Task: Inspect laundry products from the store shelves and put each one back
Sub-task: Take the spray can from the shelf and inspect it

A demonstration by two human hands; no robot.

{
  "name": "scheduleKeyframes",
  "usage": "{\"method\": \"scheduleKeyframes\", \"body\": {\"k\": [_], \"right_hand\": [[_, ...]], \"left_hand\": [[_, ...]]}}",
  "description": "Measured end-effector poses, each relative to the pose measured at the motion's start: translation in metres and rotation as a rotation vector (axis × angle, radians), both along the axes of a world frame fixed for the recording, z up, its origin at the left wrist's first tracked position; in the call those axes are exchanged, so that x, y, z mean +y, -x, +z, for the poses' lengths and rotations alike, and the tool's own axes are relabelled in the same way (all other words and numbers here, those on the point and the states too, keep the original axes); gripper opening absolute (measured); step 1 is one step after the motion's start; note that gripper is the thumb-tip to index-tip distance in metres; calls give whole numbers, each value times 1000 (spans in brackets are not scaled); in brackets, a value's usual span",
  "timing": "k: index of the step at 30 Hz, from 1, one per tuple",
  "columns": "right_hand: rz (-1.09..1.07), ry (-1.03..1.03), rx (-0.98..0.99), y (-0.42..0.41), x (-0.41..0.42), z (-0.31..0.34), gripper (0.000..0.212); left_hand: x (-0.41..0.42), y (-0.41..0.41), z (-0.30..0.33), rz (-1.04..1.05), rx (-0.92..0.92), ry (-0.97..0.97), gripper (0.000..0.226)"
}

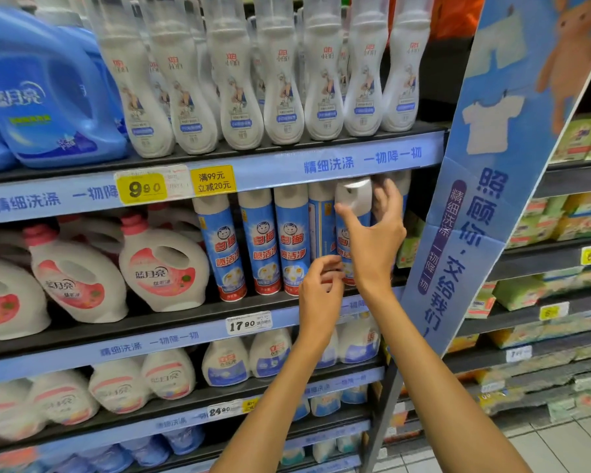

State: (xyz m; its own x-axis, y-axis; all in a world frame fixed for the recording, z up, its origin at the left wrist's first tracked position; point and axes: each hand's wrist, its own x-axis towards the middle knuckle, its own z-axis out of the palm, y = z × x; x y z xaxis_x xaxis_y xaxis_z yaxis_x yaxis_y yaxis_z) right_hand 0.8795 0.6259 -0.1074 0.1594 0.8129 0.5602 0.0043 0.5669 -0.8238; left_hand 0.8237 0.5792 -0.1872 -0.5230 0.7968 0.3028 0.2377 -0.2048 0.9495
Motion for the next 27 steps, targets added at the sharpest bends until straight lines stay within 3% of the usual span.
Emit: {"method": "scheduleKeyframes", "body": {"k": [10, 15, 19, 23, 27], "right_hand": [[97, 6, 83, -16, -25, -1, 59], [199, 26, 168, -31, -33, 8, 55], [461, 212, 229, -41, -23, 7, 50], [903, 595, 348, -41, -23, -3, 57], [978, 563, 409, -31, -31, -13, 50]], "left_hand": [[-5, -1, -4, -30, 127, 63, 61], [-30, 0, 0, -269, -17, 69, 38], [-60, -1, 3, -306, -146, 63, 29], [-86, 5, 1, -357, -362, 220, 50], [-97, 10, 5, -360, -356, 275, 61]]}}
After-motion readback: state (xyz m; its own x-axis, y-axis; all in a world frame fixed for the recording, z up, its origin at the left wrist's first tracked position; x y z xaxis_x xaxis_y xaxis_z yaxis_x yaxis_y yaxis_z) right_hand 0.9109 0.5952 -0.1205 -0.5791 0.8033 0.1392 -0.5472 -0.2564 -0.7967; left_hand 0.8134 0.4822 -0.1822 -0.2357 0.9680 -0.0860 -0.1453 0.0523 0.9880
